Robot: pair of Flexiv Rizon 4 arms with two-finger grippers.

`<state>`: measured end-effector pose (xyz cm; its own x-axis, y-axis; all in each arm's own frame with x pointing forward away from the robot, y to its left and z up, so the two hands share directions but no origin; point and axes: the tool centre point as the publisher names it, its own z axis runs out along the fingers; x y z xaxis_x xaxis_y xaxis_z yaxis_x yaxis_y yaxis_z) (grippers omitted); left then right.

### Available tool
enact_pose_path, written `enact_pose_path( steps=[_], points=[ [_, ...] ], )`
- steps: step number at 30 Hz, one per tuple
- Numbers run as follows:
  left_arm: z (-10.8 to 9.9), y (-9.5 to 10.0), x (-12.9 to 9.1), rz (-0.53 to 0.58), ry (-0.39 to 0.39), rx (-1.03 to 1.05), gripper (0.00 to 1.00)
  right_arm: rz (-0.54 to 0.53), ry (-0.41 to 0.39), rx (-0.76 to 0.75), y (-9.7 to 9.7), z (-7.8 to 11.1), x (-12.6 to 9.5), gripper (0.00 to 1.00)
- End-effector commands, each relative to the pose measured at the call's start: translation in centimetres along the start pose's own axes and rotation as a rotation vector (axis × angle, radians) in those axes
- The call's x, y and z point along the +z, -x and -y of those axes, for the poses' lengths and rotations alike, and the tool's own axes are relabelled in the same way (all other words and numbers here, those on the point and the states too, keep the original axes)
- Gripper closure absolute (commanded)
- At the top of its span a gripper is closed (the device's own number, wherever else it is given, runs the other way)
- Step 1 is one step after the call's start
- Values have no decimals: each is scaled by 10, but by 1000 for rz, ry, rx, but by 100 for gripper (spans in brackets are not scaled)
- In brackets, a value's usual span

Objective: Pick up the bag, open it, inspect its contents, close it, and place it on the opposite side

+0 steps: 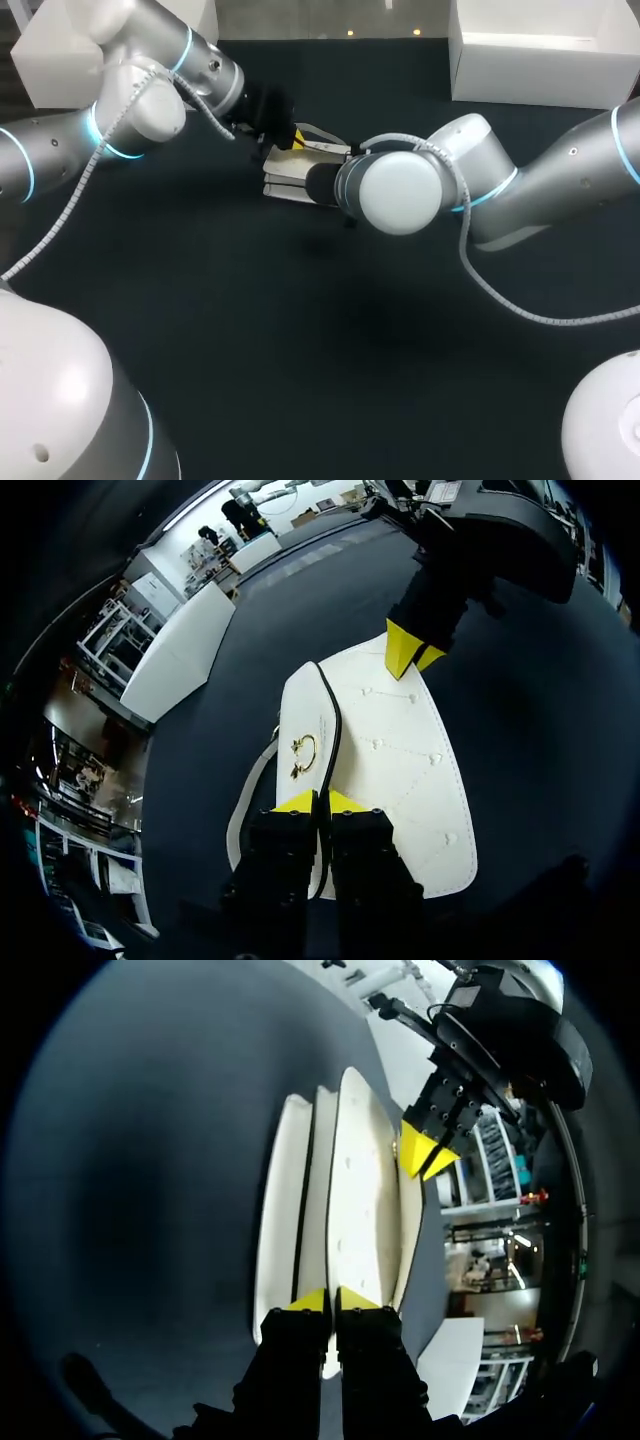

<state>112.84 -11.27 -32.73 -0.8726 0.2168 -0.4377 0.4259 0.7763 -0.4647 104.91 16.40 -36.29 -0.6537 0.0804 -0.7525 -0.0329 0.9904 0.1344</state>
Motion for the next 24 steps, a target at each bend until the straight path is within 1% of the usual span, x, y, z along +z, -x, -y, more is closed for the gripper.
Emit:
enact_pose_path(
  steps=[1, 7, 12, 16, 20, 21, 23, 24],
  points=[
    [0, 17, -7, -74, 20, -48, 100, 2, -3, -1, -4, 1, 1, 100],
    [-4, 26, -11, -117, -7, -140, 100, 2, -3, -1, -4, 1, 1, 100],
    [-8, 28, -12, -134, -26, -186, 100, 2, -3, -1, -4, 1, 1, 100],
    [-8, 27, -12, -127, -21, -176, 100, 2, -3, -1, -4, 1, 1, 100],
    [-4, 20, -12, -113, -15, -143, 100, 2, -3, -1, -4, 1, 1, 100],
    [-4, 18, -11, -108, -8, -138, 97, 2, -3, -1, -4, 1, 1, 100],
    [-3, 14, -10, -84, 3, -124, 57, 2, -3, -1, -4, 1, 1, 100],
    [-3, 13, -9, -83, 3, -123, 54, 2, -3, -1, -4, 1, 1, 100]
  ],
)
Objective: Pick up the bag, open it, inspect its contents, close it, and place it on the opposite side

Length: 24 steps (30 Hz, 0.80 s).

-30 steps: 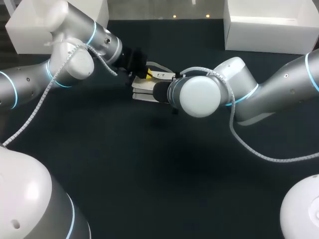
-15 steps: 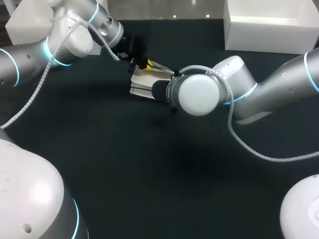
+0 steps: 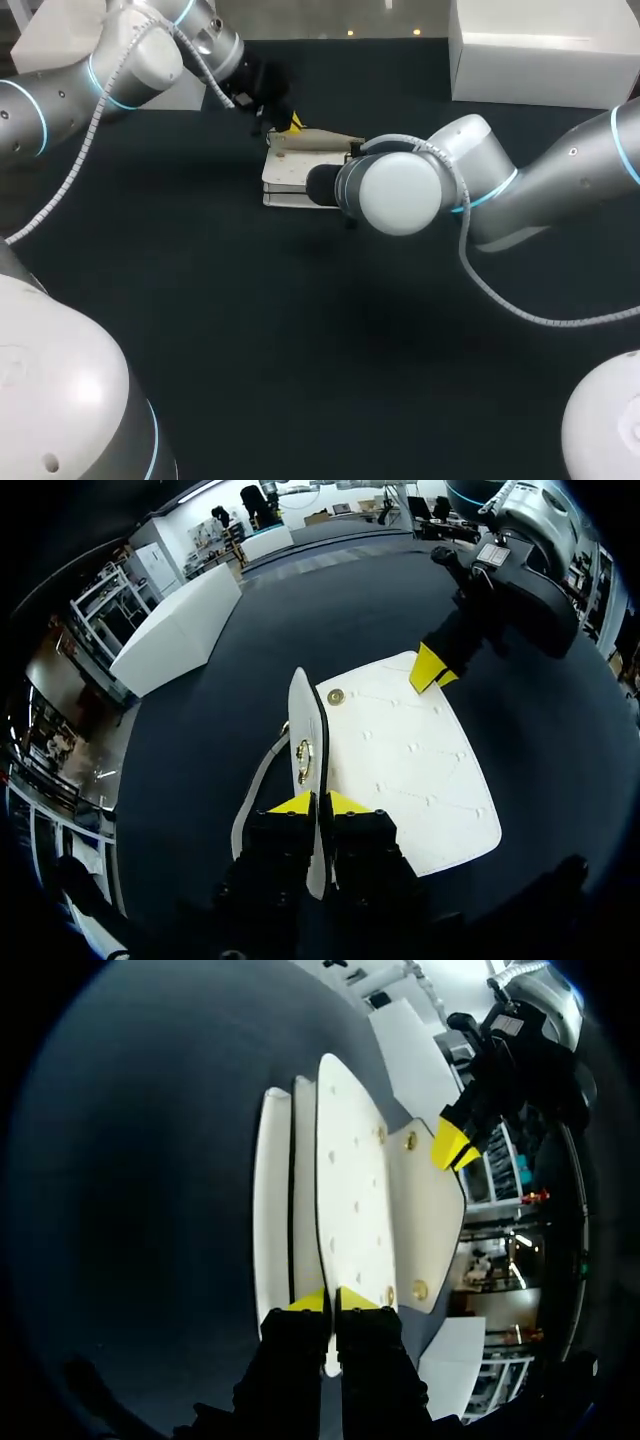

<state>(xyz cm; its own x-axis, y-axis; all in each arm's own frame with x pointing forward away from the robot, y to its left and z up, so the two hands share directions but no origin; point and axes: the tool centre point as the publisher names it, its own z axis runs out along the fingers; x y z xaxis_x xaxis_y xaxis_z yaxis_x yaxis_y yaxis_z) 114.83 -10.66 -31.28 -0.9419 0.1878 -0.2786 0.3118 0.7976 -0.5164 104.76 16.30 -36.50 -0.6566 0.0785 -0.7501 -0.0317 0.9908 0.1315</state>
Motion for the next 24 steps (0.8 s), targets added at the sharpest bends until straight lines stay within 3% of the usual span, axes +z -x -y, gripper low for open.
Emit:
enact_pose_path(
  steps=[1, 2, 7, 12, 24],
  points=[
    [2, -11, 3, 41, 3, 1, 30, 6, 0, 1, -2, 0, 0, 100],
    [1, -12, 3, 58, 0, 3, 25, 6, 0, 1, -2, 0, 0, 100],
    [-2, -16, 3, 87, -30, -1, 27, 6, 0, 1, -2, 0, 0, 100],
    [-6, -19, 8, 123, -41, -8, 44, 6, 0, 1, -2, 0, 0, 100],
    [-11, -6, 21, 139, -34, -34, 52, 6, 0, 1, -2, 0, 0, 100]
  ],
)
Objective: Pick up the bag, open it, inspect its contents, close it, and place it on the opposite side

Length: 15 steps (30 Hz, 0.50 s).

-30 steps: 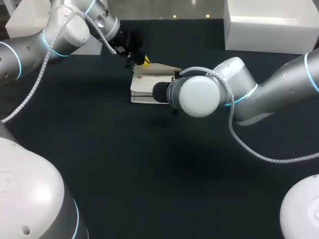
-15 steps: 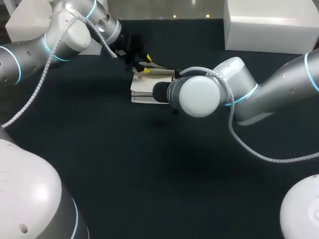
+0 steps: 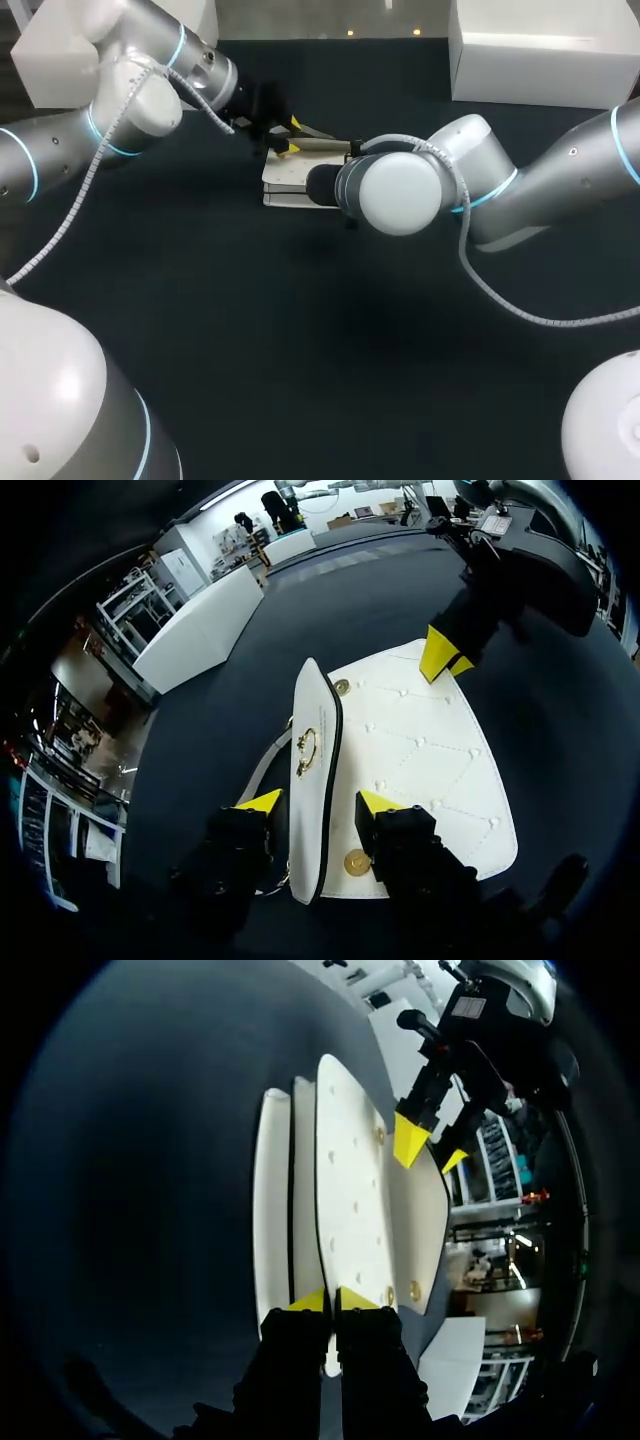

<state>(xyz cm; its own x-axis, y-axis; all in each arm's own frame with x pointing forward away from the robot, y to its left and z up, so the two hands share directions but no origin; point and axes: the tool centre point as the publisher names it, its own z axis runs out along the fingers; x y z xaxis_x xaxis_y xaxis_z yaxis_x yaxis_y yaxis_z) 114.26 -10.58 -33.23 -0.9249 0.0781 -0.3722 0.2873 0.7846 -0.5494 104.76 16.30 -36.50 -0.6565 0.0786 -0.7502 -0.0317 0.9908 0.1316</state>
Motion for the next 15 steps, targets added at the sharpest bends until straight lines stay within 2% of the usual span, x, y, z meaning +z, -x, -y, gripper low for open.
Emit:
enact_pose_path(
  steps=[1, 15],
  points=[
    [-2, 5, 8, -4, -6, -6, 52, 6, 0, 1, -2, 0, 1, 100],
    [-8, 16, 22, -17, -6, -51, 57, 6, 0, 1, -2, 0, 1, 100]
  ],
)
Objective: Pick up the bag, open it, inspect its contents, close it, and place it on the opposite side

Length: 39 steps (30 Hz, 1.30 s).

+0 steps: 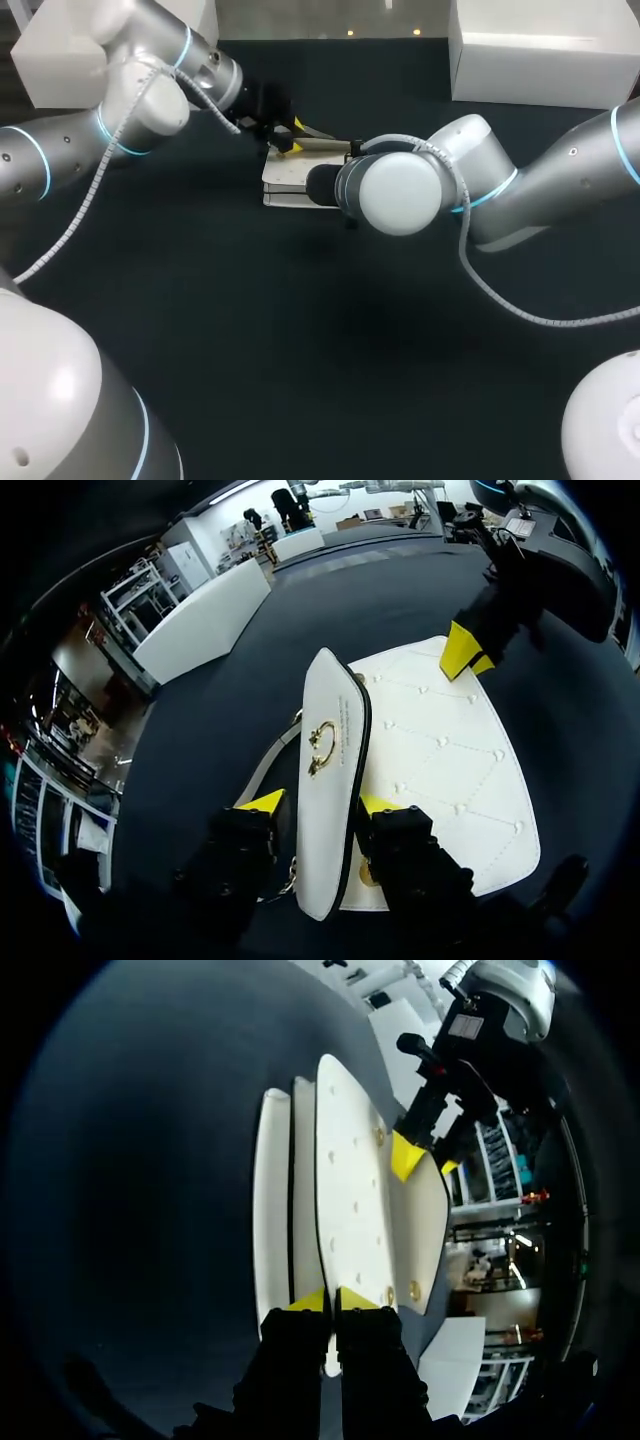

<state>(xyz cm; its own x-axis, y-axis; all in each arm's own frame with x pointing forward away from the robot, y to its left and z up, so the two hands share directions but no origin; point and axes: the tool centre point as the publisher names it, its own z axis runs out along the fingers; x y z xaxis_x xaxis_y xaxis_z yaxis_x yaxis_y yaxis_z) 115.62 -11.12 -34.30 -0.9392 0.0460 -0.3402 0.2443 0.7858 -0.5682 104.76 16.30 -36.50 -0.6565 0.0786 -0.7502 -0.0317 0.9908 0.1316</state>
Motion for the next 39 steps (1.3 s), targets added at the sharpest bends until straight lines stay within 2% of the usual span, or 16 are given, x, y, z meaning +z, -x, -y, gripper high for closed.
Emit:
enact_pose_path(
  steps=[1, 3, 8, 12, 17, 20, 21, 32, 33, 34, 36, 39],
  points=[
    [-2, 8, 8, -10, -3, -5, 57, 6, 0, 1, -2, 0, 1, 100],
    [-2, 8, 8, -11, -1, -7, 60, 6, 0, 1, -2, 0, 1, 100],
    [-2, 9, 8, -12, -2, -11, 78, 6, 0, 1, -2, 0, 1, 100],
    [-3, 9, 9, -16, 1, -14, 75, 6, 0, 1, -2, 0, 1, 100],
    [-5, 9, 11, -21, 5, -20, 76, 6, 0, 1, -2, 0, 1, 100],
    [-6, 10, 13, -26, 10, -23, 88, 6, 0, 1, -2, 0, 1, 100],
    [-7, 10, 13, -27, 11, -25, 100, 6, 0, 1, -2, 0, 1, 100],
    [-7, 13, 10, -35, 1, -39, 100, 1, -5, -14, -2, -1, 0, 100],
    [-7, 13, 9, -36, 0, -40, 100, 1, -8, -19, -2, -2, 0, 96],
    [-6, 13, 9, -37, -1, -41, 100, 0, -8, -20, -2, -2, -1, 74],
    [-4, 13, 7, -39, -1, -43, 100, -5, -17, -24, -1, -3, -3, 0],
    [0, 15, 3, -46, 6, -54, 100, -39, -54, -31, 2, -3, -8, 0]
  ],
)
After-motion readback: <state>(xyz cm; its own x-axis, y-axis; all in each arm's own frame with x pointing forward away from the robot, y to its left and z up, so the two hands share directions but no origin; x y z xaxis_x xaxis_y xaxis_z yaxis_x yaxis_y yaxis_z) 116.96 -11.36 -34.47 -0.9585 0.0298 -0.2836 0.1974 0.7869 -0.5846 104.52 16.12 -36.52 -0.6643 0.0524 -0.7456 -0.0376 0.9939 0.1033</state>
